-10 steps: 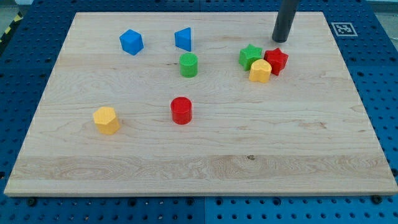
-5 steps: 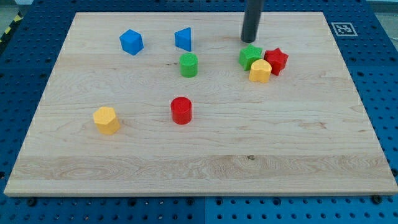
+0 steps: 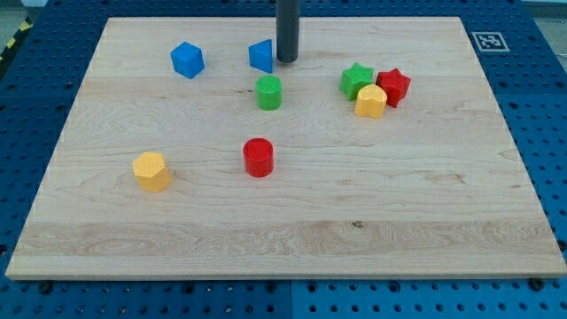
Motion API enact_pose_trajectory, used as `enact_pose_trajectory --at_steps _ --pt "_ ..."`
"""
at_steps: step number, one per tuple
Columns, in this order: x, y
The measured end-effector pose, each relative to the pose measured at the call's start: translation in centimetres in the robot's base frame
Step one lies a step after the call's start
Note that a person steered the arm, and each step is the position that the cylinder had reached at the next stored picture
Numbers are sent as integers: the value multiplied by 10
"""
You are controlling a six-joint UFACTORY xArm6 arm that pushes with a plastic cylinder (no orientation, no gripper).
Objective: Push the blue triangle into the blue cube
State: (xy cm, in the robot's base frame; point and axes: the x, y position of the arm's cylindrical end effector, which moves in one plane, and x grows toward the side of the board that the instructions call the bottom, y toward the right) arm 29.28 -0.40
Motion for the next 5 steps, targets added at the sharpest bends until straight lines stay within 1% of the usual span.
enact_pose_trajectory --at_steps 2,3,5 --pt "13 -31" --pt "13 -32" --pt "15 -89"
